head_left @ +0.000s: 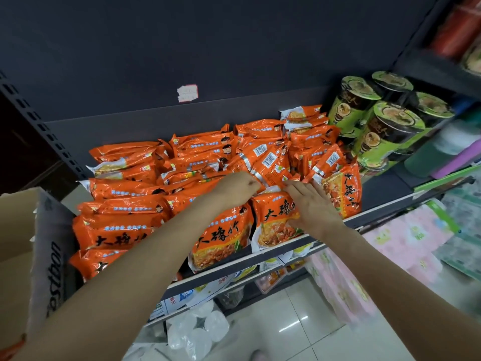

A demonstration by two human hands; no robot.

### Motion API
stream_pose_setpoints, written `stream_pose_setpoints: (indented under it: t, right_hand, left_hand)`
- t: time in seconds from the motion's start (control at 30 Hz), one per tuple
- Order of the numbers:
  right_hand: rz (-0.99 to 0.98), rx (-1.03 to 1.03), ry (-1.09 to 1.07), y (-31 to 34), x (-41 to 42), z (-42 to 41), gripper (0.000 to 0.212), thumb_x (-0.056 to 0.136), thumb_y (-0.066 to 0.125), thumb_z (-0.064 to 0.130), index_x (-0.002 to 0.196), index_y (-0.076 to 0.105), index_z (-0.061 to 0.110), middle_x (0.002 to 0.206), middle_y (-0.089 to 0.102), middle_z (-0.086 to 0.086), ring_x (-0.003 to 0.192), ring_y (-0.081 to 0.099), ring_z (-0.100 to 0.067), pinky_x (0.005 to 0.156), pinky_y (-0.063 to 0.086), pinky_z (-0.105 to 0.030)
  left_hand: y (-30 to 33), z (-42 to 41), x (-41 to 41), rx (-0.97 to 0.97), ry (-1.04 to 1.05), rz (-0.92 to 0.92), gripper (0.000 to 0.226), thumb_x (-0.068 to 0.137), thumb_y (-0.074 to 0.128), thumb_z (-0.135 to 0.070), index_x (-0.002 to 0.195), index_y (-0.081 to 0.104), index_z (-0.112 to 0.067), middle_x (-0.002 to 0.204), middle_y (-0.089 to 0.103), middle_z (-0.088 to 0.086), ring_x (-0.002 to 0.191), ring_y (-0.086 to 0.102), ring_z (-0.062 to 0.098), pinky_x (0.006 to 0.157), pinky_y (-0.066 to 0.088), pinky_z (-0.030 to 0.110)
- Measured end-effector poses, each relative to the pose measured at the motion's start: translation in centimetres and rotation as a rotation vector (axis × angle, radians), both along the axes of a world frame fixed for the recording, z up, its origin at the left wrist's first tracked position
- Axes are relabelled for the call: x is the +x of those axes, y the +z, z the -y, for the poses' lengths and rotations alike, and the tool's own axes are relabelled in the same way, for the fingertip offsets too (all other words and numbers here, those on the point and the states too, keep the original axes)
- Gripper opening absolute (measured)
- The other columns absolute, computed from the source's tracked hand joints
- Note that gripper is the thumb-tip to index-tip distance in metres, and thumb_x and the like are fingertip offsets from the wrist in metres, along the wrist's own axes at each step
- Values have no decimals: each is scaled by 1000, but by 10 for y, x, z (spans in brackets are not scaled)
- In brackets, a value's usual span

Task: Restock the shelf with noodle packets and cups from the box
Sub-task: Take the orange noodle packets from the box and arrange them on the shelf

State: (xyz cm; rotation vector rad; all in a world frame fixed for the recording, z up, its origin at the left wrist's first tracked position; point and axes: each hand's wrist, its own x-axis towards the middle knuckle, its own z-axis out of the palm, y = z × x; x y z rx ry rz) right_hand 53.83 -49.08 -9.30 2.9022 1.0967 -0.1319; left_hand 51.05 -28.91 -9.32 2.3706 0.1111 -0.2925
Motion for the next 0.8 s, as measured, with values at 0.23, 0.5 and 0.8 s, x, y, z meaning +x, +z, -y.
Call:
stream_pose_setpoints:
  t: [0.23,0.5,0.8]
  right_hand:
    - [13,194,16,-1,-1,8,67,76,74,39,134,49,17,136,44,-2,127,40,-24,117,18,-45]
    - [179,313,-20,-4,-4,4,58,65,85,26,116,58,16,111,55,-6,110,53,-26,109,35,-48]
    - [30,99,-17,-3,0,2,61,84,67,31,137,40,18,136,40,-4,127,38,-21,111,30,-40]
  left_hand:
    - [6,13,9,134,68,-35,17,86,60,-7,81,74,-14,89,70,1,87,63,15,90,50,38]
    - [19,12,-8,-26,187,179,10,88,63,-7,86,72,-12,96,72,3,83,63,9,83,52,29]
    - [16,23,-30,429,-68,85,73,83,65,-46,144,33,-22,150,34,3,138,29,23,114,24,44]
